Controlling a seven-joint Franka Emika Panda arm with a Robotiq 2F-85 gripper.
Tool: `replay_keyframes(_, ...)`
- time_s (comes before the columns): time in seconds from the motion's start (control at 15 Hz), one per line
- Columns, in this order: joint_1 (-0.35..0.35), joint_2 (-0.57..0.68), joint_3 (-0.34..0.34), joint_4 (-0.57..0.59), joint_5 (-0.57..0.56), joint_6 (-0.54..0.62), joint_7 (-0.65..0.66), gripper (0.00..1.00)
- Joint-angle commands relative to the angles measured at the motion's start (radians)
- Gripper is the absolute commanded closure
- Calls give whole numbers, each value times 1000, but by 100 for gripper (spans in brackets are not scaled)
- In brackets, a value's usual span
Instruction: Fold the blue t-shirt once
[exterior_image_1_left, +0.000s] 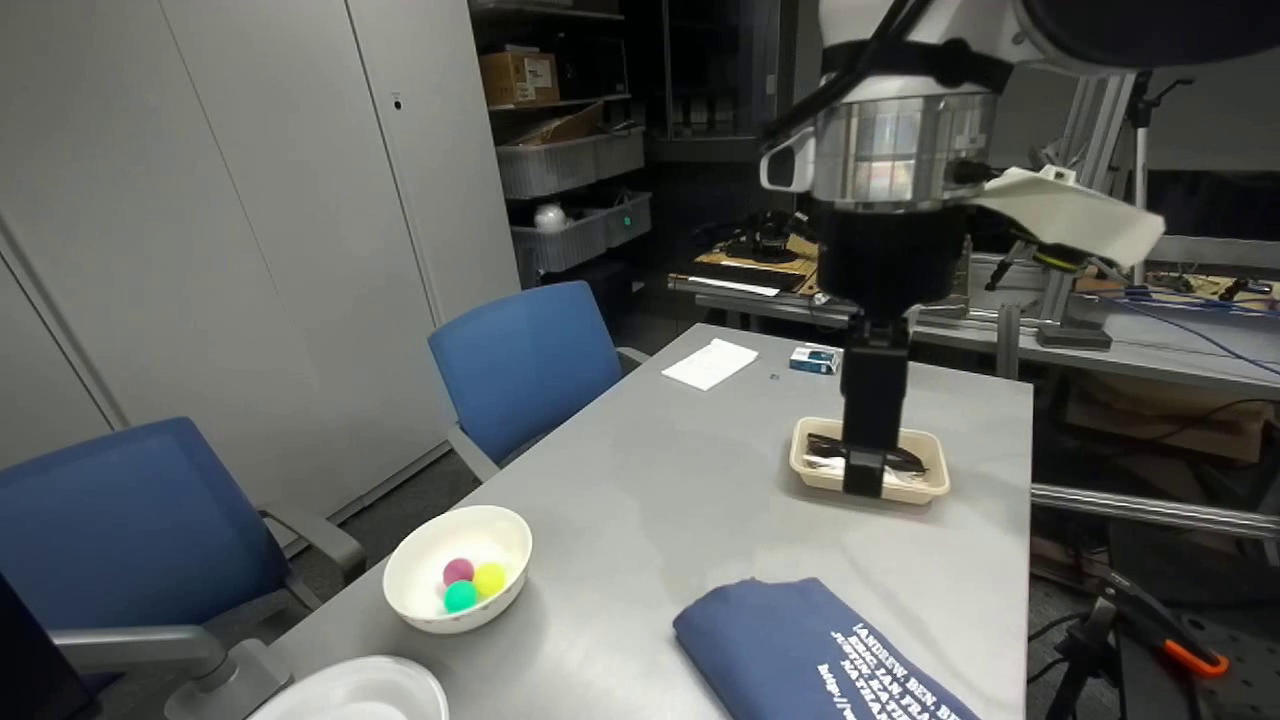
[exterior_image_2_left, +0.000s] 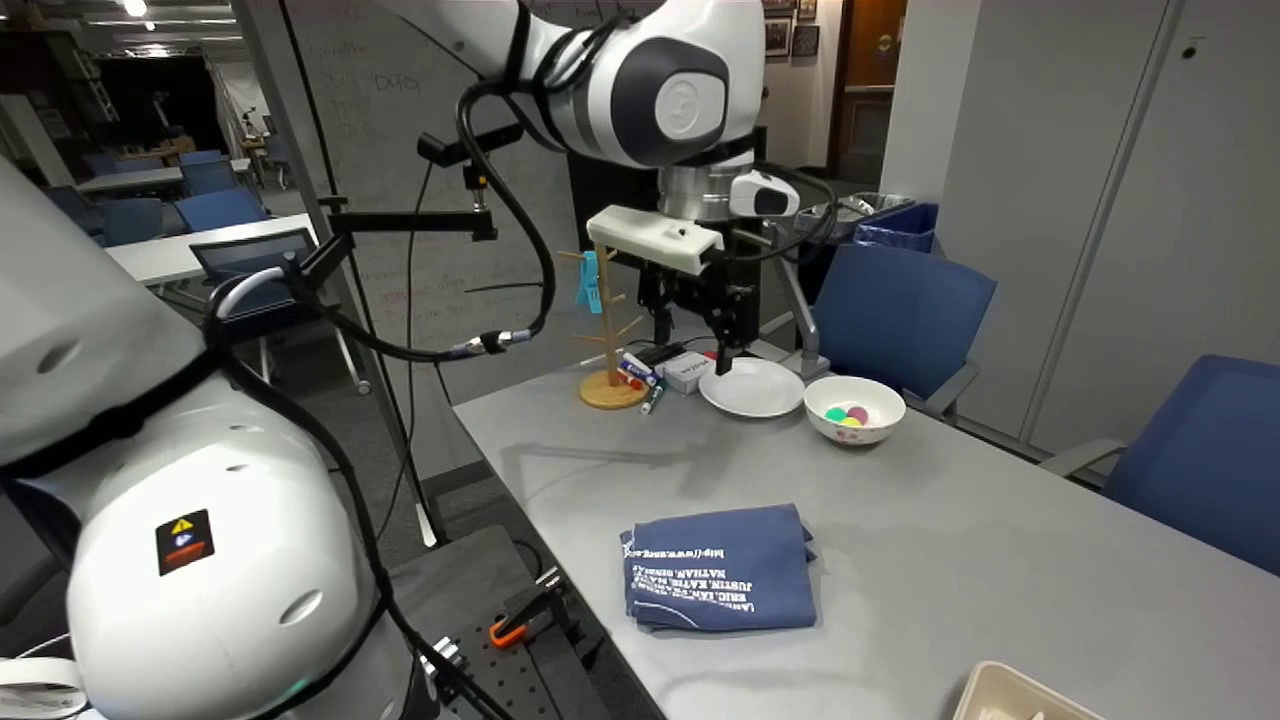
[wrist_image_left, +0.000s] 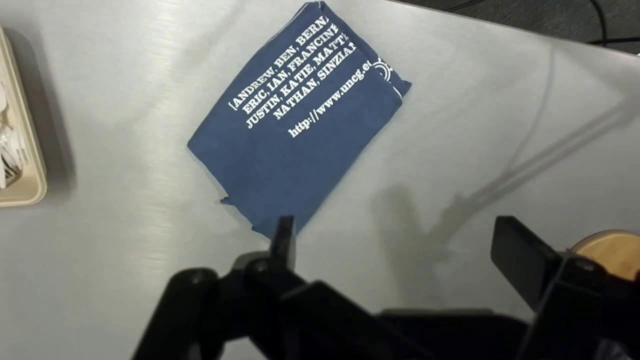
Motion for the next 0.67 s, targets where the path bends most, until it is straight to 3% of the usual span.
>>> replay_keyframes(0.0, 18, -102, 12, -24, -15, -51, 24, 0)
replay_keyframes(0.07, 13, -41, -1, -2, -4, -21, 6, 0)
replay_keyframes(0.6, 17, -78, 5, -14, -5, -34, 10, 0)
